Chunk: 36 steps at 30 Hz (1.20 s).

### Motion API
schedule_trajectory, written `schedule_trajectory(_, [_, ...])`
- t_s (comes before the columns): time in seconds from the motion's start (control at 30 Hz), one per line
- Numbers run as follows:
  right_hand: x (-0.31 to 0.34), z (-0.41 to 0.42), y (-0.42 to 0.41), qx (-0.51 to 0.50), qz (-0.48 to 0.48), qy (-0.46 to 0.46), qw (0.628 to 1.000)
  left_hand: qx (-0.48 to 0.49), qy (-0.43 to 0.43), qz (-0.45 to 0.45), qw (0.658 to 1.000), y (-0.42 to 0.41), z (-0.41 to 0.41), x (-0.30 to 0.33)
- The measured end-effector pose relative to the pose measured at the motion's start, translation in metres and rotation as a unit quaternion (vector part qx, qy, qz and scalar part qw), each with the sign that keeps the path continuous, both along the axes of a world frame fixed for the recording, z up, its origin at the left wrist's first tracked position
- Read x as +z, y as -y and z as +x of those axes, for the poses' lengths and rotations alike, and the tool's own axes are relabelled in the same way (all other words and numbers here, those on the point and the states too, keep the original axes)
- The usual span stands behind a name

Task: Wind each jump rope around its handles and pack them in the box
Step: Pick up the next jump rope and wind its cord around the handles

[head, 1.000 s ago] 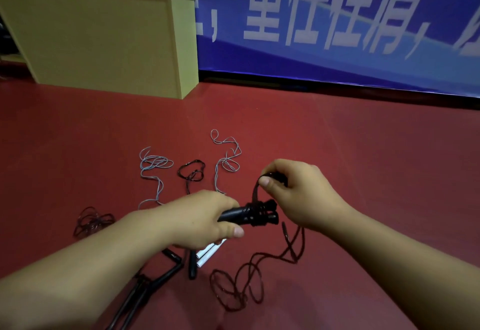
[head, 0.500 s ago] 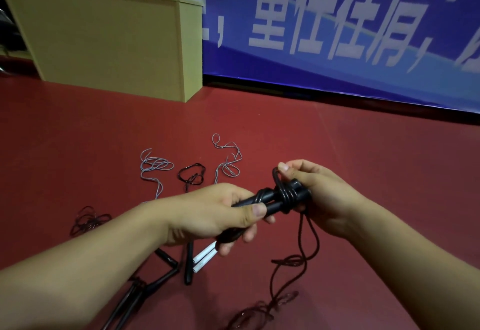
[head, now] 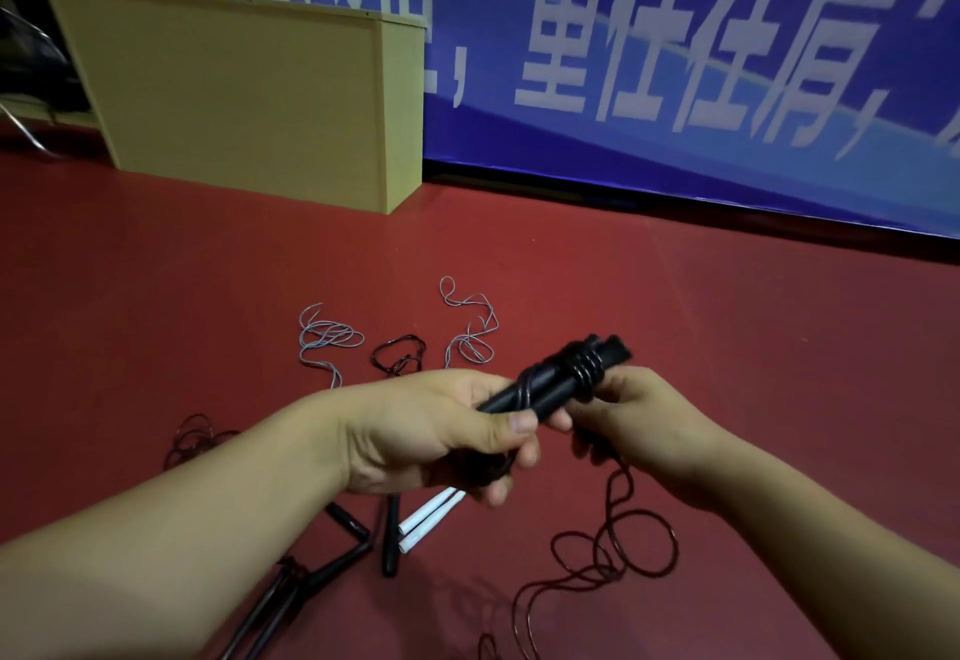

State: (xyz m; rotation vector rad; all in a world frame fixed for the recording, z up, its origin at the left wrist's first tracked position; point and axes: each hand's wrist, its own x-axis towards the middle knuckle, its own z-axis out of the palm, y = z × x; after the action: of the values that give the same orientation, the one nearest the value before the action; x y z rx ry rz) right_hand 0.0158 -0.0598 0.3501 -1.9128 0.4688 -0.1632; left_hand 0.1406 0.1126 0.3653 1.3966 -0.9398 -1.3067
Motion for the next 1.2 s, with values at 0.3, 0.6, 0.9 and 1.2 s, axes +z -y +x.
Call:
schedule_trajectory(0.3, [-0.003, 0.008, -0.003, -0.042, 0.026, -0.020, 0.999, 0.182, -0.025, -0.034, 0.982, 0.010, -0.001, -0.005])
schedule_trajectory(0.6, [-0.007, 0.012, -0.003, -0.013, -0.048, -0.014, 0.999, 0.298, 0.090, -0.005, 0.950, 0.008, 0.014, -0.013])
schedule_trajectory(0.9, [-0.003, 0.013, -0.008, 0.010, -0.256, -0.069, 0.964, 0.317, 0.199, 0.045, 0.926, 0.006, 0.022, -0.022])
schedule_trajectory(1.2, [0.005, 0.010, -0.020, 0.065, -0.319, 0.028, 0.945, 0.211, 0.377, 0.123, 0.893, 0.000, 0.033, -0.036])
